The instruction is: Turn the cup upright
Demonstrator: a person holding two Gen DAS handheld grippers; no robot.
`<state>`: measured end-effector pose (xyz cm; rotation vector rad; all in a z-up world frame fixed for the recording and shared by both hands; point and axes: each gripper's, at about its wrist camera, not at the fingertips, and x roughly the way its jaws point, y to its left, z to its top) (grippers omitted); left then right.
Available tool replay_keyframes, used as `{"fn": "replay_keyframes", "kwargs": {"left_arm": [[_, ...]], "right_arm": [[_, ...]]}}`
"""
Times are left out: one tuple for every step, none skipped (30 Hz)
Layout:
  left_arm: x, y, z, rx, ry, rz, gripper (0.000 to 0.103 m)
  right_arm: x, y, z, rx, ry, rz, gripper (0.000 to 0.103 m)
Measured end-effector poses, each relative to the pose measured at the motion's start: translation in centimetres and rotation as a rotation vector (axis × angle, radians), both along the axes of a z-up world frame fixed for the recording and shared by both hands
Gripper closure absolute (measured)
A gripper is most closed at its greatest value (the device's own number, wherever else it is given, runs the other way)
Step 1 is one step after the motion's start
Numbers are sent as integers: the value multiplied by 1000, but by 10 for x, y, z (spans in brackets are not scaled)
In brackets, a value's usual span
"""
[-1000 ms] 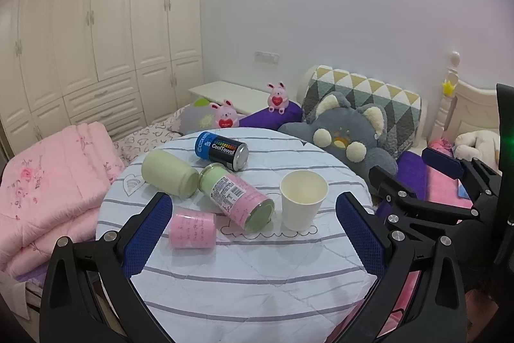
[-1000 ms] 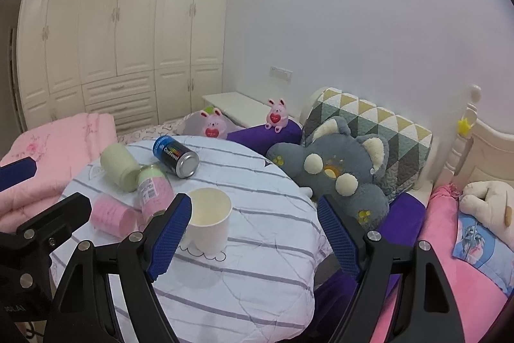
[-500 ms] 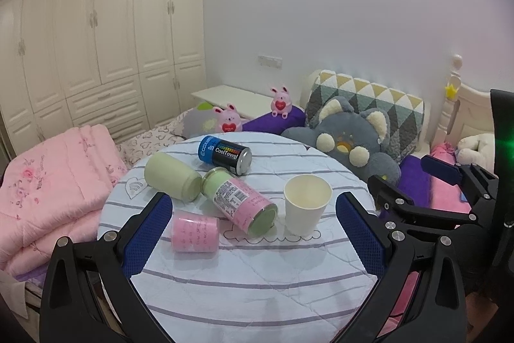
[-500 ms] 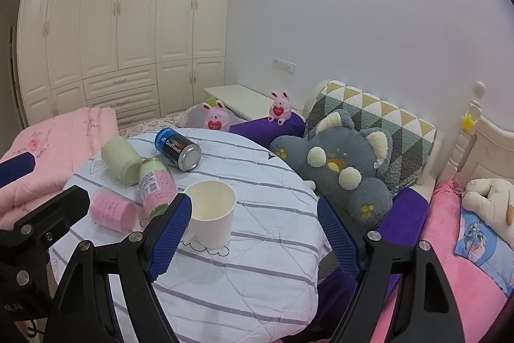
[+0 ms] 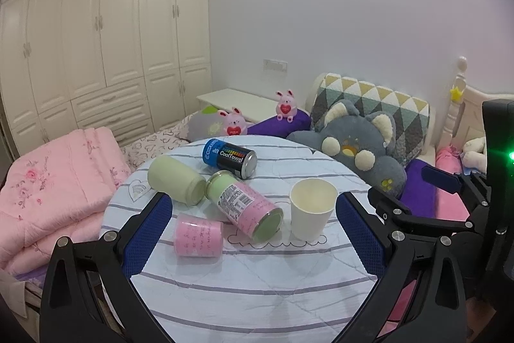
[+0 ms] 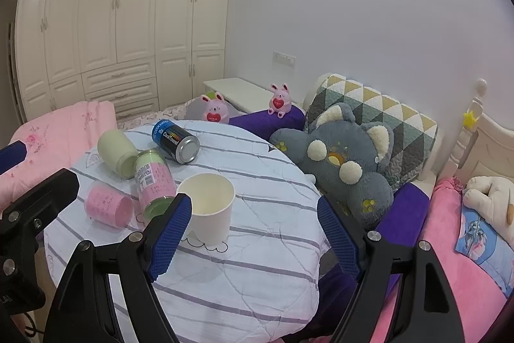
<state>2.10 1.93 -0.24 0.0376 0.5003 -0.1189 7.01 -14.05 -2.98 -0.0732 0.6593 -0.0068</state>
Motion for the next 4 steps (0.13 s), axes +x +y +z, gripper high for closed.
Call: {"fn": "replay_keyframes", "kwargs": {"left_arm": [[1, 0, -1, 2, 5, -3, 0], [4, -1, -2, 4, 17, -12, 0], [5, -2, -3, 4, 24, -15, 0], [9, -2, -5, 5, 40, -16, 0]], "right_arm": [[2, 0, -2, -1, 8, 1, 21], [3, 0, -4, -3, 14, 2, 21], [4, 0, -6, -4, 20, 3, 21], [5, 0, -8, -5, 29, 5, 21]]}}
